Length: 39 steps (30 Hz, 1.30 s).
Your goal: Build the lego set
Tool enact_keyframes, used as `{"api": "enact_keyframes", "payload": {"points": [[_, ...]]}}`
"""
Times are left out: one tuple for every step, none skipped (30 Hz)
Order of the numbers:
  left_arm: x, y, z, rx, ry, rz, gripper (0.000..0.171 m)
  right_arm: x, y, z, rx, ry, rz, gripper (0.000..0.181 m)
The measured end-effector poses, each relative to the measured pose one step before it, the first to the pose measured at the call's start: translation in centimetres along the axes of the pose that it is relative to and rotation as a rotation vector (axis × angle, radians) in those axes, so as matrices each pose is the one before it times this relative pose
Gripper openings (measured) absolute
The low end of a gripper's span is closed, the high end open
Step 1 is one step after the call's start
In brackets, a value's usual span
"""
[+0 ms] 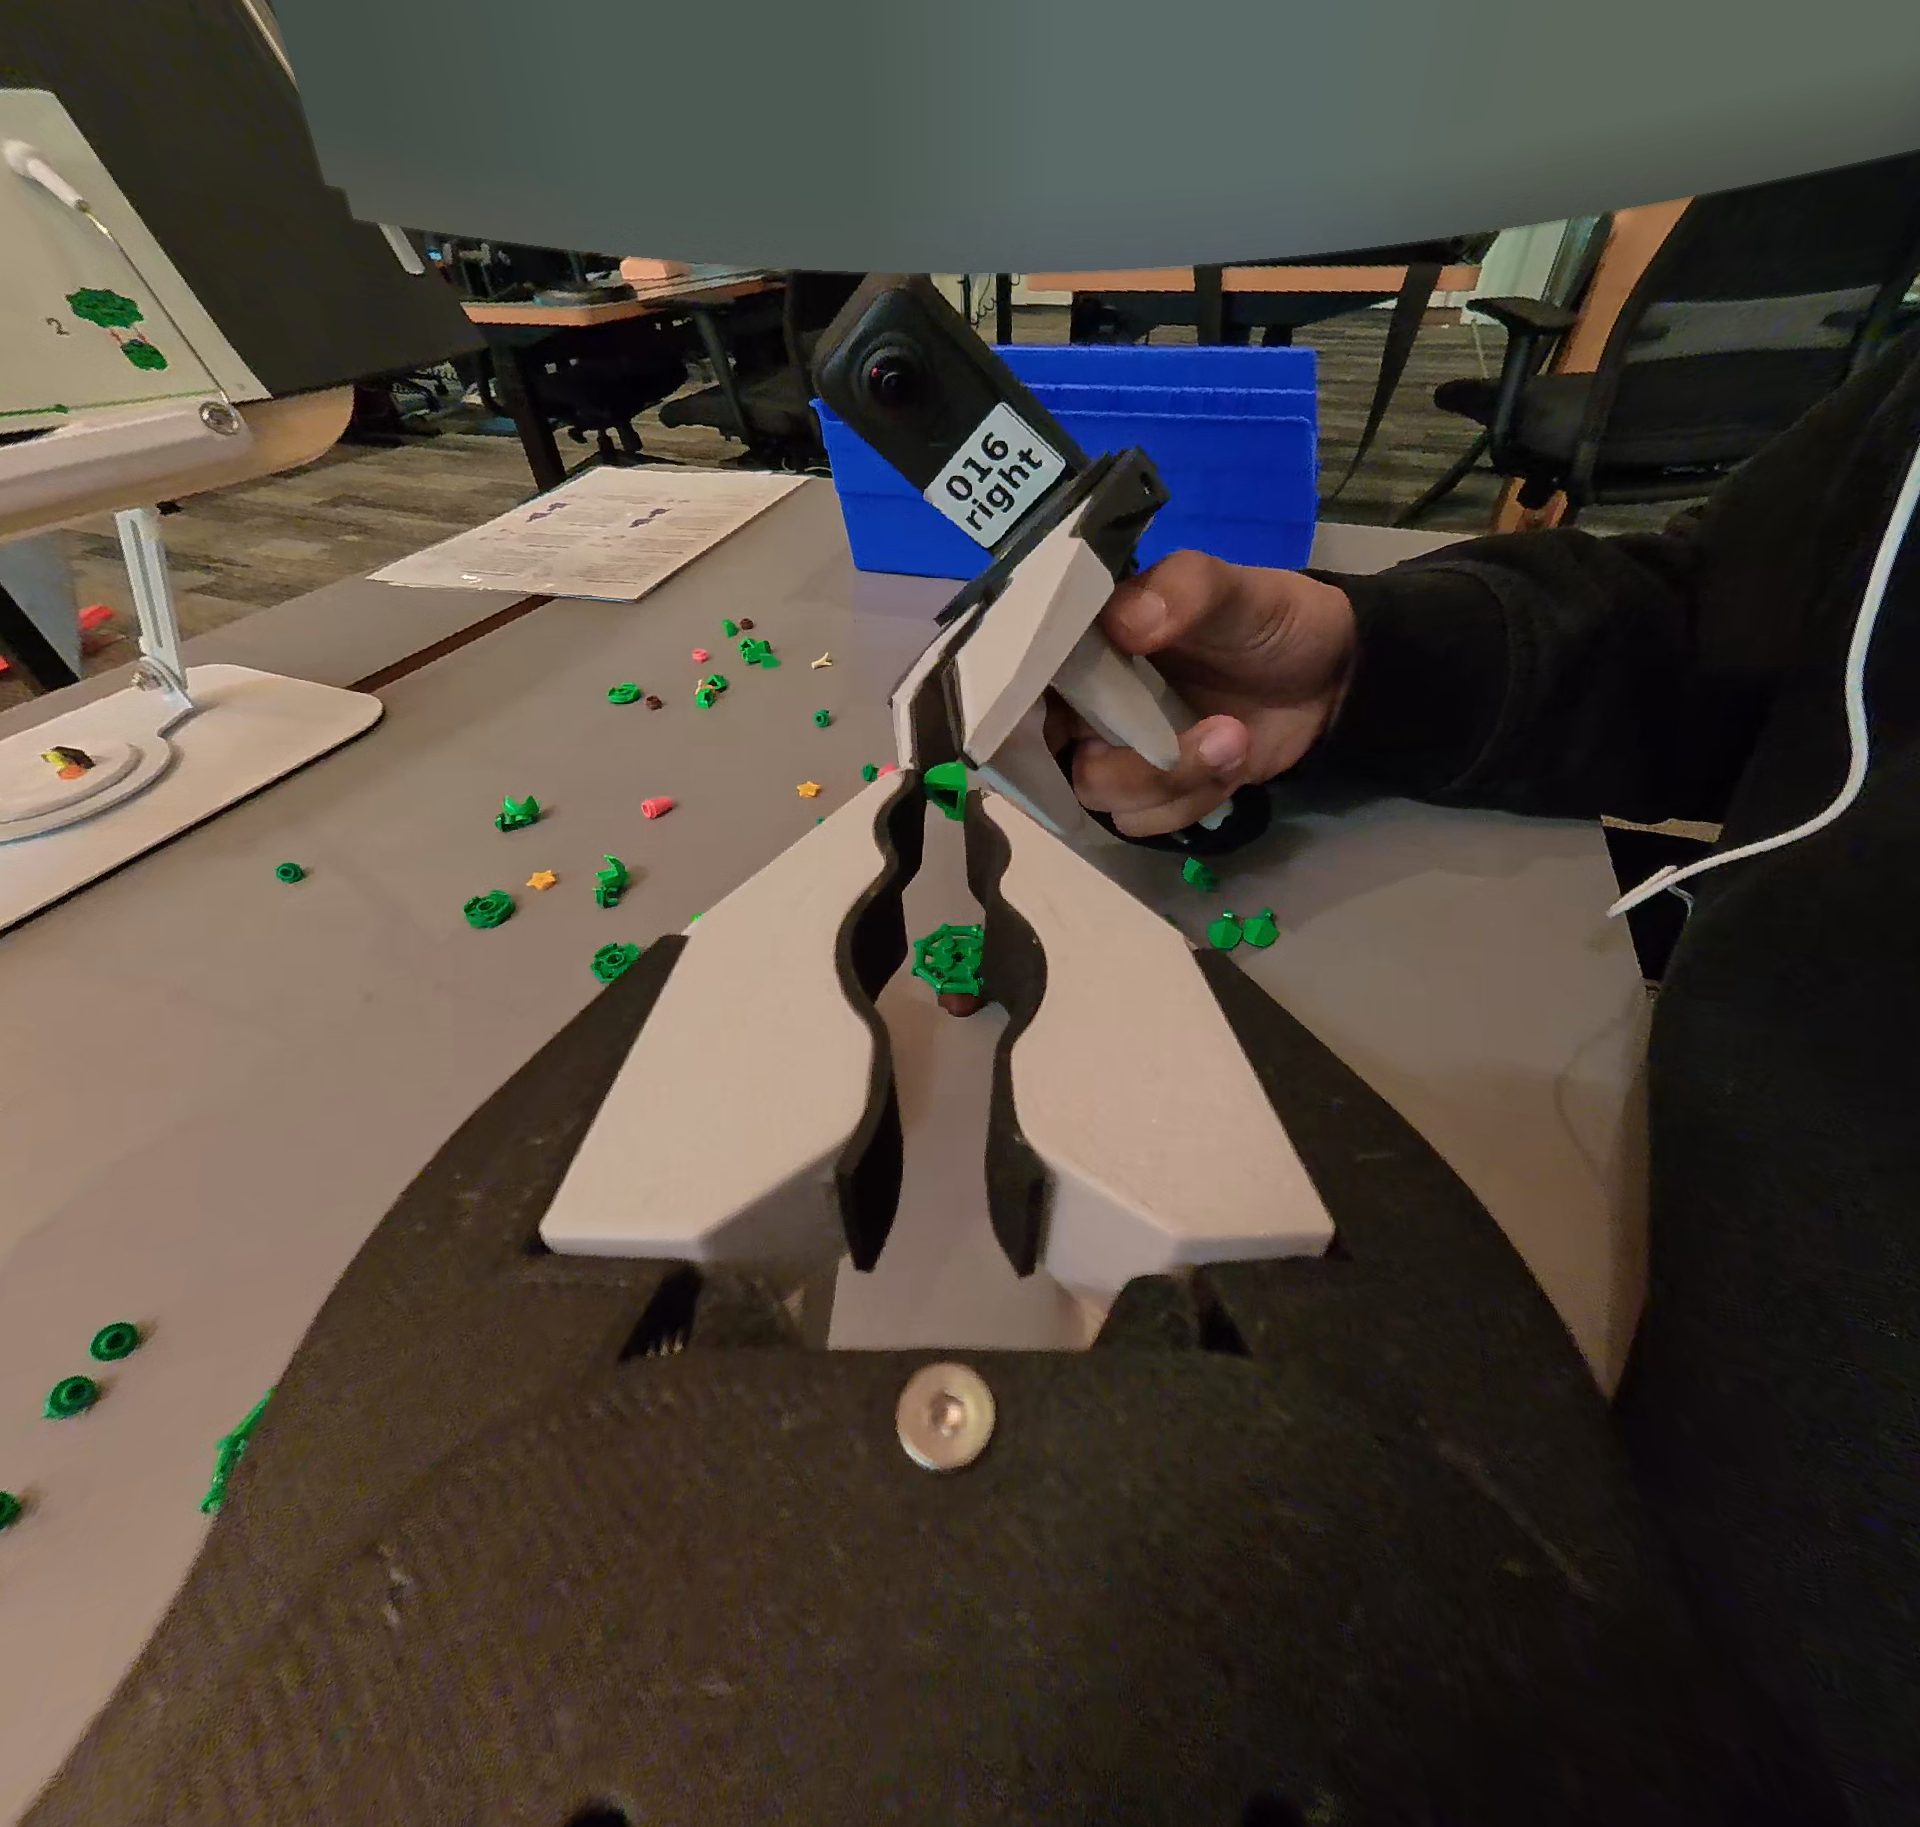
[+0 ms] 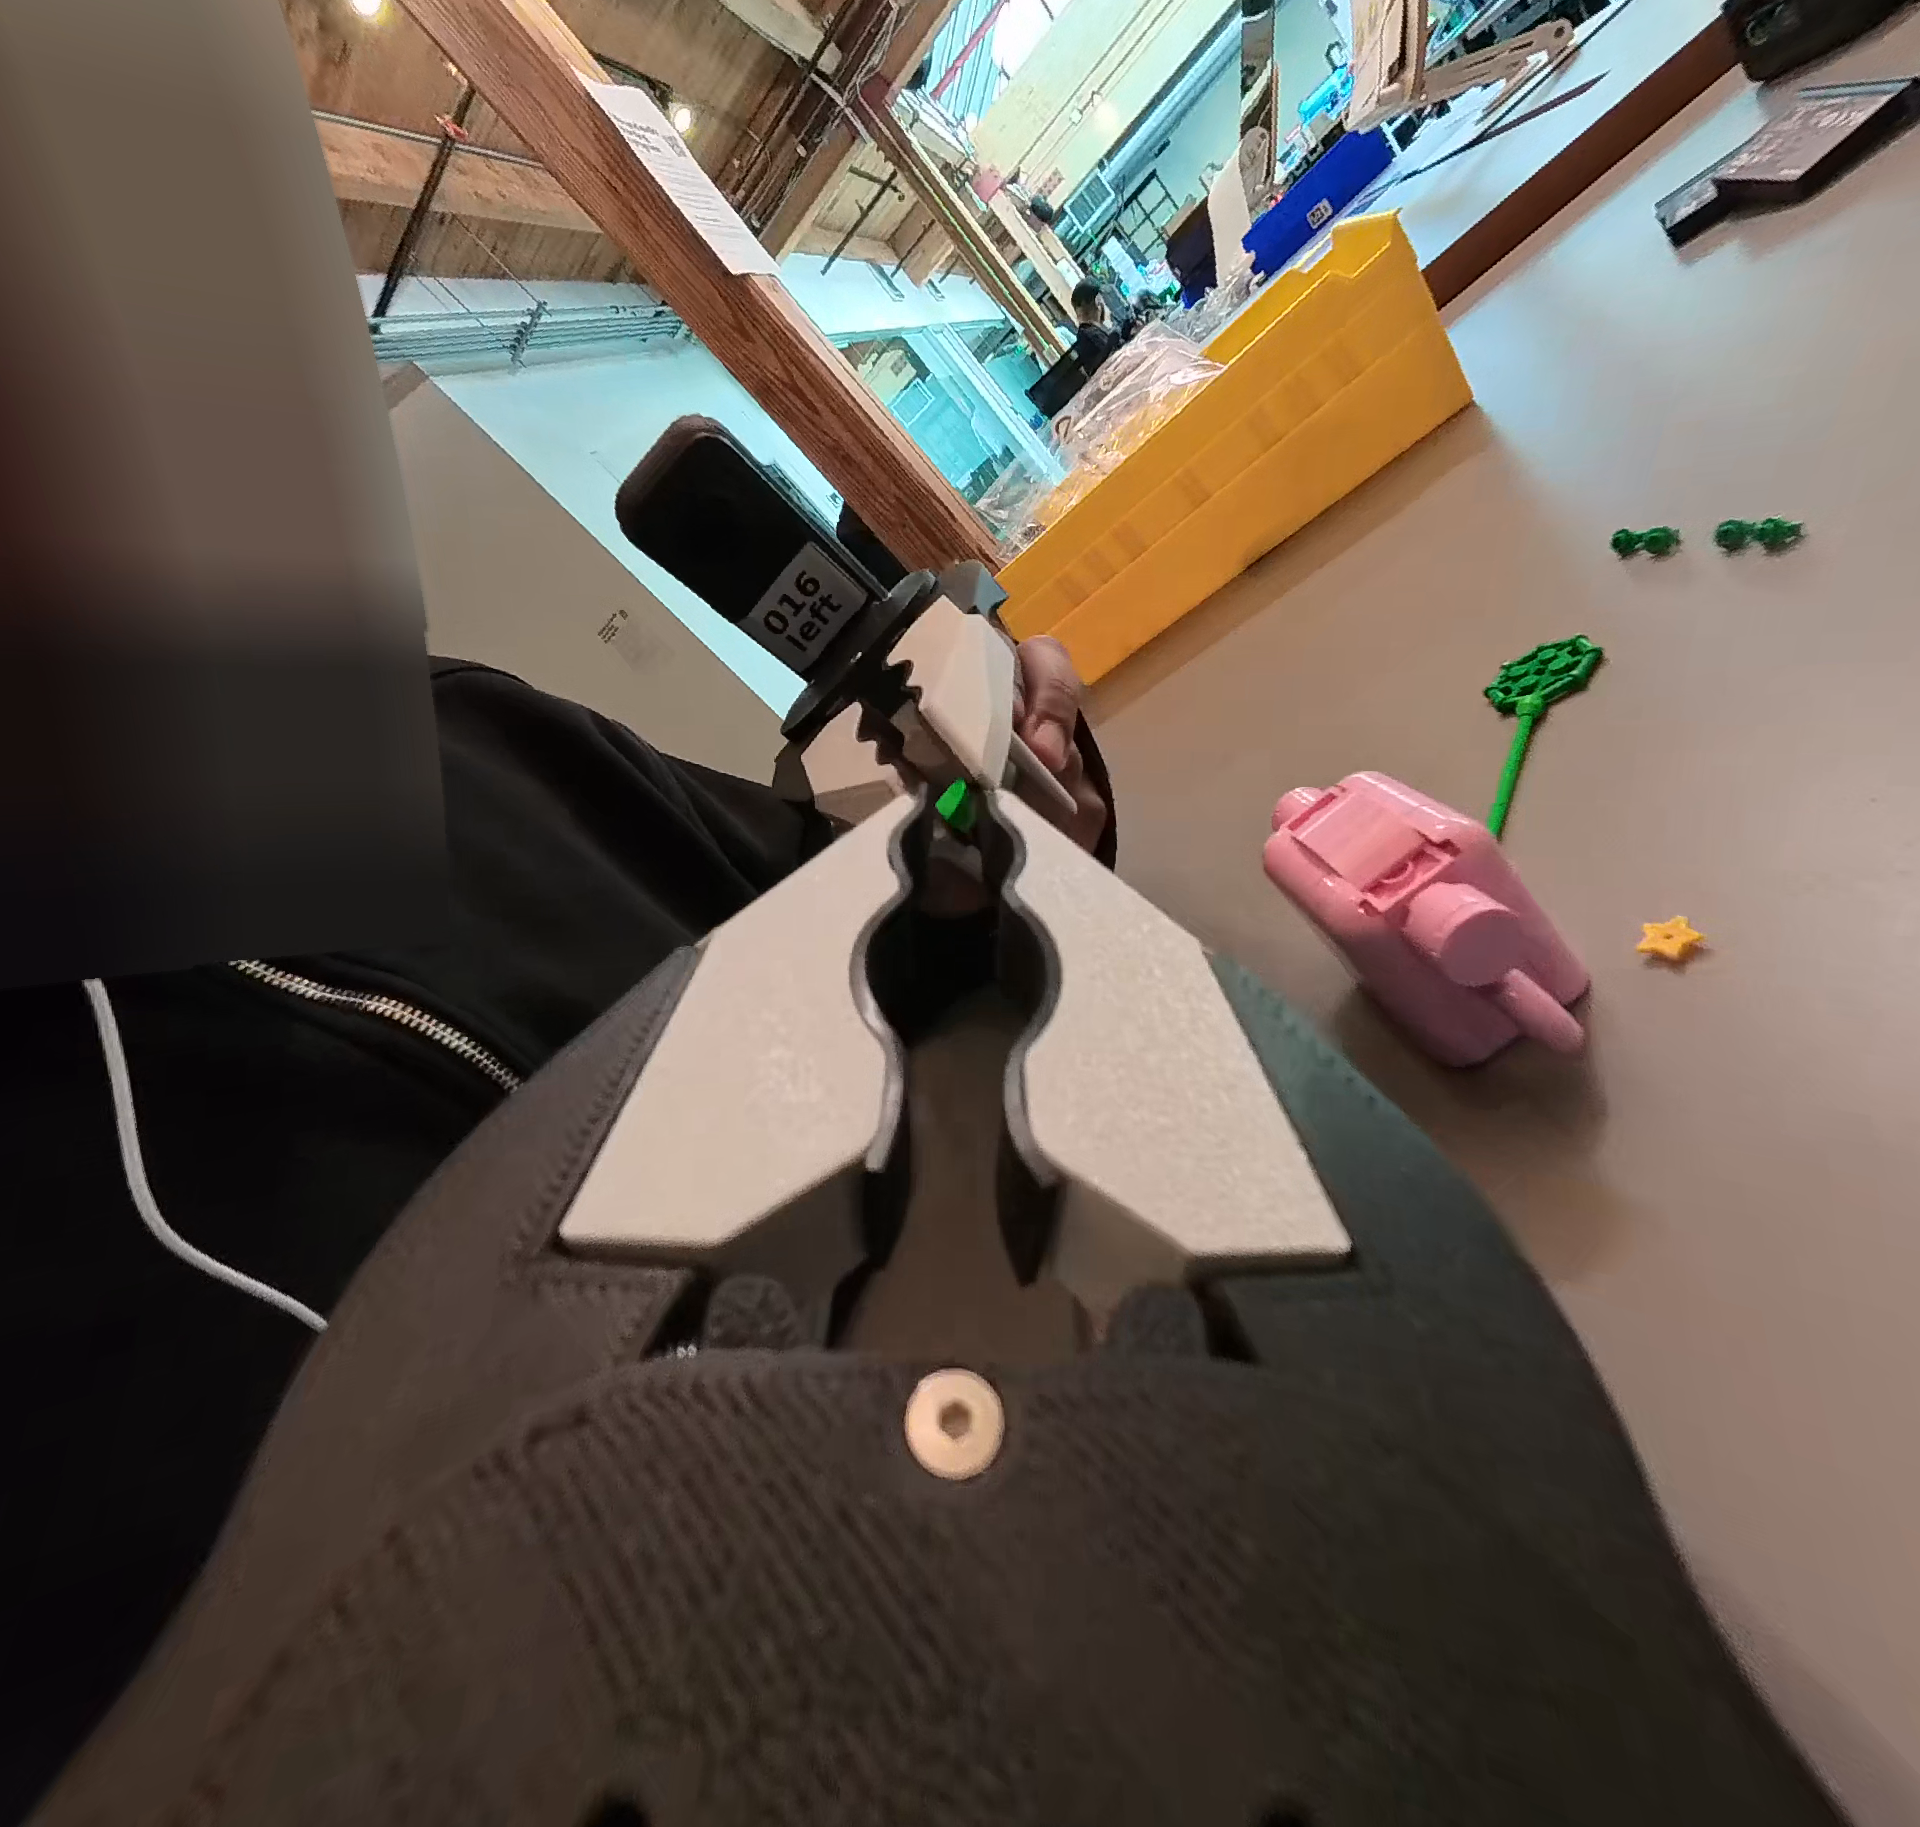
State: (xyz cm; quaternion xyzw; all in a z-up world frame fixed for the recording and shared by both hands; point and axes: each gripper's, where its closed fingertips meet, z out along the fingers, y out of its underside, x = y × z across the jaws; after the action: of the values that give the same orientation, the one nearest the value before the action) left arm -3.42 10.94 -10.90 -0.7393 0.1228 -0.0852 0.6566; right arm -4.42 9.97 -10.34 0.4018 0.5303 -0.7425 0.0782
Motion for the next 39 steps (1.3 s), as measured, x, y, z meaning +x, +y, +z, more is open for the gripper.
{"api": "enact_keyframes", "payload": {"points": [[0.029,-0.001,0.005,-0.00005,0.0011,0.0007,0.002,0.028,0.087,0.054,-0.0039,0.0024,-0.0021,0.006],[-0.002,0.012,-0.007,-0.0009,-0.0015,0.0018,0.002,-0.004,0.032,0.026,-0.002,0.0004,-0.0005,0.006],[-0.006,0.01,0.011,-0.00098,-0.0013,0.0019,0.002,0.001,0.031,0.013,-0.0019,-0.0005,0.0008,0.006],[0.009,0.006,0.011,-0.00062,-0.0003,0.0005,0.002,0.005,0.011,0.002,-0.001,-0.0005,0.0012,0.005],[-0.005,0.016,0.007,-0.00054,-0.0001,0.0001,0.002,0.011,0.012,-0.009,-0.0005,-0.0002,0.0014,0.005],[-0.005,0.025,0.021,-0.00129,-0.0001,-0.0006,0.002,0.035,0.017,-0.007,-0.0007,0.0006,0.0013,0.005],[-0.004,0.036,0.012,-0.0013,-0.0001,-0.0003,0.002,0.024,0.021,-0.004,-0.0009,-0.0005,0.0027,0.005],[-0.005,0.024,0.012,-0.00114,0.0001,0.0001,0.002,0.019,0.037,0.003,-0.0016,-0.0008,0.0044,0.005],[-0.018,0.048,0.03,-0.00166,-0.0008,-0.0005,0.002,0.066,0.029,0.0,-0.0008,0.0013,0.0033,0.005],[-0.03,0.064,0.04,-0.00293,-0.0015,-0.0009,0.002,0.072,0.031,-0.012,-0.0013,0.0018,0.0038,0.005],[-0.028,0.065,0.028,-0.0029,-0.0007,-0.0006,0.002,0.046,0.03,-0.016,-0.0019,-0.0007,0.0058,0.005],[0.008,0.026,0.02,-0.00068,0.0003,0.0002,0.002,0.004,0.026,-0.025,-0.002,-0.0032,0.0074,0.005],[0.013,0.004,0.009,-0.0004,0.0006,0.0002,0.002,0.009,0.016,-0.017,-0.0016,-0.002,0.0057,0.004],[-0.004,0.03,0.027,-0.00108,-0.0003,0.0002,0.002,0.036,0.024,-0.027,-0.0026,0.0019,0.0022,0.004],[0.003,0.053,0.024,-0.00279,0.0003,0.0001,0.002,0.056,0.041,-0.018,-0.0056,0.004,0.0016,0.004],[-0.009,0.024,0.012,-0.00117,-0.0002,0.0002,0.003,0.067,0.022,-0.008,-0.0042,0.0053,0.0027,0.004],[0.039,0.007,0.014,0.00008,0.0028,0.001,0.004,0.021,-0.046,-0.023,0.0015,0.0016,0.0052,0.004],[0.064,-0.06,-0.001,0.00379,0.0032,-0.0001,0.008,-0.053,-0.097,-0.041,0.0056,-0.0053,0.0083,0.004],[-0.105,-0.089,-0.016,0.00541,-0.0079,-0.0002,0.014,-0.106,-0.093,-0.059,0.0063,-0.0109,0.0137,0.004],[-0.113,-0.029,-0.029,0.00239,-0.008,0.0034,0.016,-0.059,-0.111,-0.059,0.0074,-0.0099,0.0165,0.004],[-0.025,-0.04,-0.033,0.0017,-0.0023,0.0036,0.016,-0.026,-0.082,-0.071,0.0056,-0.0084,0.0176,0.004],[0.027,-0.04,-0.009,0.00228,0.0015,0.003,0.016,-0.042,-0.022,-0.061,0.0014,-0.0088,0.0173,0.004],[0.055,0.007,0.01,-0.00086,0.0019,0.0042,0.016,-0.042,0.012,-0.051,-0.0017,-0.0083,0.0158,0.004],[0.063,0.045,0.029,-0.00346,0.0011,0.009,0.015,-0.017,0.017,-0.02,-0.0013,-0.0051,0.0125,0.004],[0.06,0.054,0.012,-0.00449,-0.0014,0.0149,0.015,0.012,0.061,-0.011,-0.0036,-0.0028,0.0119,0.004],[0.058,0.041,0.012,-0.00488,-0.0033,0.0186,0.013,0.06,0.086,0.002,-0.0053,-0.0007,0.0114,0.004],[0.051,0.052,0.007,-0.00519,-0.0031,0.0186,0.011,0.07,0.107,0.011,-0.0058,0.0002,0.0105,0.004],[0.043,0.054,0.003,-0.00447,-0.0028,0.0152,0.01,0.041,0.093,0.004,-0.0052,-0.0014,0.0098,0.004],[0.028,0.034,0.003,-0.00328,-0.0019,0.0103,0.008,0.03,0.107,0.009,-0.006,-0.0031,0.0096,0.004],[0.027,0.017,-0.001,-0.0012,0.0005,0.0059,0.005,0.04,0.09,0.015,-0.0045,-0.0027,0.0084,0.004],[0.024,0.011,-0.019,-0.00106,0.001,0.0033,0.005,0.01,0.061,0.014,-0.0022,-0.004,0.0076,0.004],[0.036,0.016,-0.009,-0.00047,0.0032,0.0031,0.005,-0.01,0.042,0.011,-0.0016,-0.0048,0.0081,0.004],[0.039,-0.01,-0.018,0.00006,0.0027,0.0018,0.005,-0.007,0.024,0.004,-0.0011,-0.0039,0.0064,0.004],[0.007,0.02,0.009,-0.00111,0.0,0.0016,0.005,0.009,0.018,-0.002,-0.0002,-0.0012,0.0019,0.004],[0.026,0.03,0.001,-0.00277,0.0004,0.0019,0.005,0.024,0.029,-0.002,-0.0014,0.0001,-0.0022,0.004],[0.021,0.021,-0.011,-0.00151,0.0016,0.0003,0.004,0.012,0.019,0.017,-0.0006,0.0006,-0.0061,0.004],[-0.003,-0.01,-0.01,0.00071,0.0016,-0.0034,0.004,-0.008,-0.019,0.016,0.0022,0.0009,-0.0105,0.004],[-0.036,0.01,-0.016,-0.00039,0.0006,-0.0051,0.004,0.022,-0.026,0.02,0.003,0.003,-0.0094,0.004],[-0.02,0.02,-0.006,-0.00052,0.002,-0.0048,0.004,-0.003,0.008,0.02,0.0011,0.0009,-0.0052,0.004]]}}
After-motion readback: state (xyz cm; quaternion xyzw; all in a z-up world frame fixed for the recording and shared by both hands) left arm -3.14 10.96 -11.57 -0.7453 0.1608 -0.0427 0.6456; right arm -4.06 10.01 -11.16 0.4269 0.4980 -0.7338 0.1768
